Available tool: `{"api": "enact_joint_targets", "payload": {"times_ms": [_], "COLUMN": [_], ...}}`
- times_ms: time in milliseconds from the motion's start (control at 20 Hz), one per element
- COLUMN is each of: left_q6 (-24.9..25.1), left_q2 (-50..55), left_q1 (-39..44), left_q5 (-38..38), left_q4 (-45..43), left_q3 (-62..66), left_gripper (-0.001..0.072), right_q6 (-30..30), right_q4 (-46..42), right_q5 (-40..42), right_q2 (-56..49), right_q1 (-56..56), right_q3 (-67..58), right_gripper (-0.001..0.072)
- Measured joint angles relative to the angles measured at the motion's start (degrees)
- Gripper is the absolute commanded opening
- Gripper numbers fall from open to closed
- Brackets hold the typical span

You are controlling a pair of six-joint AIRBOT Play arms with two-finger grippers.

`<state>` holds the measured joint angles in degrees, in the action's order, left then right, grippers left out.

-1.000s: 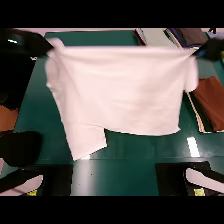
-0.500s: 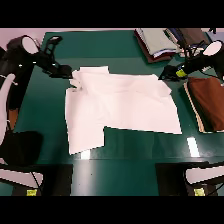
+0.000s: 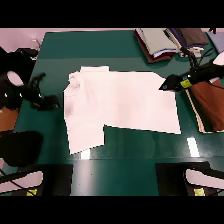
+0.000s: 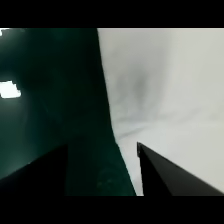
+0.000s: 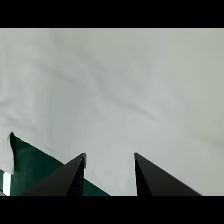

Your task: Fold the shirts.

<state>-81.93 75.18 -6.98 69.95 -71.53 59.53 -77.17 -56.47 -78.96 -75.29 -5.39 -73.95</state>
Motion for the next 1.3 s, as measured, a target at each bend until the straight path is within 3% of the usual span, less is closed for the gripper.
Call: {"api": "enact_joint_targets", "payload": {"times_ms": [350,400,450,500,800,900,1100,1200,1300], "left_q6": [6.93,7.39,7.8,8.09,9.07,9.22,9.35,9.38,9.38], "left_q2": [-2.54,-2.6,-2.6,-2.43,-5.77,-8.61,-12.37,-13.09,-13.46], "left_q1": [-0.39,0.02,0.63,1.14,2.32,2.36,2.43,2.45,2.45], "left_q5": [-10.36,-11.45,-12.74,-13.55,-10.73,-10.32,-9.53,-9.49,-9.49], "left_q4": [15.5,16.79,17.99,18.25,18.38,17.77,17.07,16.96,16.85], "left_q3": [-15.91,-16.65,-17.2,-17.55,-14.32,-13.2,-12.28,-12.11,-12.04], "left_gripper": [0.0491,0.0449,0.0189,0.0032,0.0027,0.0028,0.0028,0.0028,0.0028], "right_q6": [0.26,0.26,0.26,0.26,0.31,0.26,0.35,1.36,2.62], "right_q4": [2.34,2.51,2.56,2.62,-1.73,-5.73,-11.61,-12.22,-11.82], "right_q5": [3.96,4.24,4.46,4.68,0.85,-0.68,-1.79,-1.44,0.39], "right_q2": [8.0,8.66,9.33,9.9,14.03,16.28,19.37,19.96,20.26], "right_q1": [-0.02,-0.02,-0.02,-0.04,-7.08,-12.55,-26.62,-32.28,-35.39], "right_q3": [8.07,8.33,8.52,8.68,13.18,18.34,30.34,35.65,40.11], "right_gripper": [0.0365,0.0365,0.0365,0.0365,0.0371,0.0527,0.0496,0.0427,0.0428]}}
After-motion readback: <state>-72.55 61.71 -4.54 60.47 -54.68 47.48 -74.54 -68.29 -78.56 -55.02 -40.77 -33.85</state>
